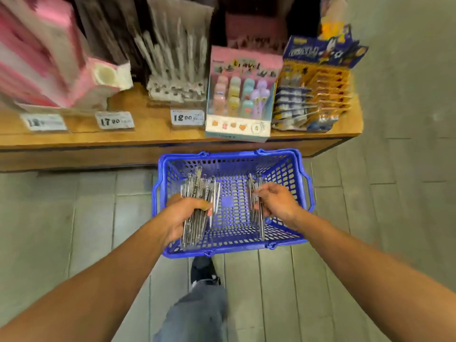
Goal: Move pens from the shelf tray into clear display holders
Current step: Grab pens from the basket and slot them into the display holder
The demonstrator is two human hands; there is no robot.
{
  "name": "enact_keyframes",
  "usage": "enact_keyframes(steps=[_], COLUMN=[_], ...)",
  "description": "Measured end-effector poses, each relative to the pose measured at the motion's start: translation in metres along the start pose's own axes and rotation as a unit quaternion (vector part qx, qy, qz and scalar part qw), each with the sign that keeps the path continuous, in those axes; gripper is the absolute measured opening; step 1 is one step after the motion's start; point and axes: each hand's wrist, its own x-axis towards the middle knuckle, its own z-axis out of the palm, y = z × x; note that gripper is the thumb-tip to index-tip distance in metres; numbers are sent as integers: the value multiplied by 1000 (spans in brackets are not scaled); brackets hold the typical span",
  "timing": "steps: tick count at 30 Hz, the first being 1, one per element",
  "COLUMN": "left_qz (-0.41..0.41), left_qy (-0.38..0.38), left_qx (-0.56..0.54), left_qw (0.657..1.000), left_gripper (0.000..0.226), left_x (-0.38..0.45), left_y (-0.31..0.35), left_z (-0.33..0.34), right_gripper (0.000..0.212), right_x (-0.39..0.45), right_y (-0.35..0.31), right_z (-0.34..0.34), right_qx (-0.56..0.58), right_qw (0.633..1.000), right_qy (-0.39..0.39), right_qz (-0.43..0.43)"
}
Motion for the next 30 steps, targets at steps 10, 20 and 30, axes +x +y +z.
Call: enact_keyframes(steps=[10, 20, 30], left_qz=[28, 90, 148], left_qy=[-7, 53, 127], left_qx=[-43, -135, -291], left_qw=[999, 985, 937], left_gripper=[24, 11, 12], left_x=[-206, -336, -428], left_y=[86, 119, 93], left_z=[-13, -30, -82], right_gripper=[15, 22, 23], right_x=[-158, -240, -313], right_y=[-152, -247, -347], right_z=[-35, -57, 19], right_qx=[64, 37, -66], right_qw=[997, 993, 966], right_qy=[10, -41, -166], right_qz=[-32, -100, -187])
